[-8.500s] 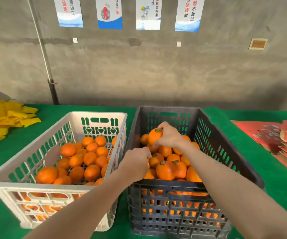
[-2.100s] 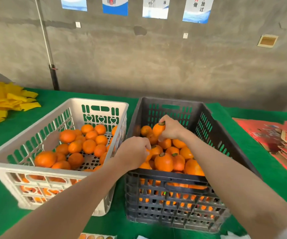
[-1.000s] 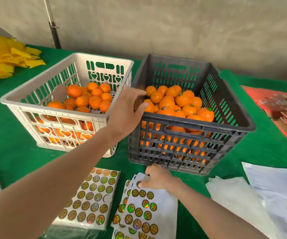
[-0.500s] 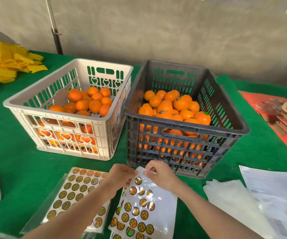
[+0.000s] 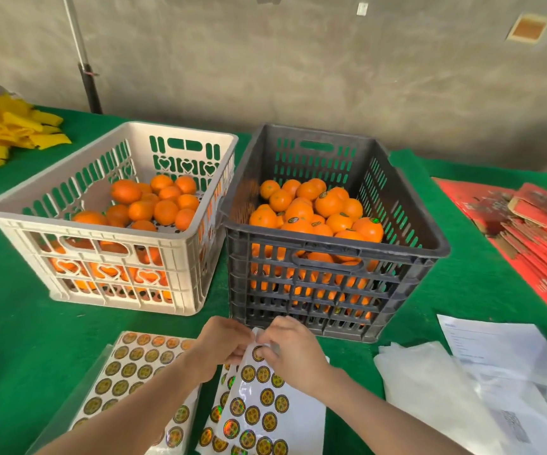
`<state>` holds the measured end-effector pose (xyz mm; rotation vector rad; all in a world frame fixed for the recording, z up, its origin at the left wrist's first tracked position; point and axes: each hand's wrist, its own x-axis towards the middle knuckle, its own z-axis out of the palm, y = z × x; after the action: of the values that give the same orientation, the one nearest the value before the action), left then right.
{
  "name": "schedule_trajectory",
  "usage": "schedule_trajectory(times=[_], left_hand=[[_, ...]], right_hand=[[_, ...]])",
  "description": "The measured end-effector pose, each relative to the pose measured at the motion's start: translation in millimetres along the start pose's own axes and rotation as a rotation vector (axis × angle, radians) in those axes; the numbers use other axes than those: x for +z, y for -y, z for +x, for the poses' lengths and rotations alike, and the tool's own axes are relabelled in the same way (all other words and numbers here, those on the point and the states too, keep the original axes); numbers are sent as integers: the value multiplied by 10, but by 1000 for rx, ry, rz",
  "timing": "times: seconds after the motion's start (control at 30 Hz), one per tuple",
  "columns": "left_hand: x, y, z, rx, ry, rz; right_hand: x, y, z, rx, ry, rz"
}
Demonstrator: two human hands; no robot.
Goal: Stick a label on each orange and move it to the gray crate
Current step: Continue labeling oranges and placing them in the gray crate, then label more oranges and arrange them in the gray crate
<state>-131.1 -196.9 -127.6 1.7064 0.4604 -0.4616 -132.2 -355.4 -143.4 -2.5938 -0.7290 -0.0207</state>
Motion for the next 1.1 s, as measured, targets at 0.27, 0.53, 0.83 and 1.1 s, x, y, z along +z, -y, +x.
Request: schedule_trajectory(times=[0.27,0.53,0.83,1.1], left_hand=[[-21,12,16,25,42,86],[-3,131,137,70,48,189],[-667,-257,-272,943,-80,643],[-2260,-1108,-41,921,-619,541]], right_hand=[[18,-6,-18,-54,-43,70],[26,56,-141,-299,-172,-54],[-515,656,147,-477,-530,330],[-1220,1279,1195,-430,-413,203]])
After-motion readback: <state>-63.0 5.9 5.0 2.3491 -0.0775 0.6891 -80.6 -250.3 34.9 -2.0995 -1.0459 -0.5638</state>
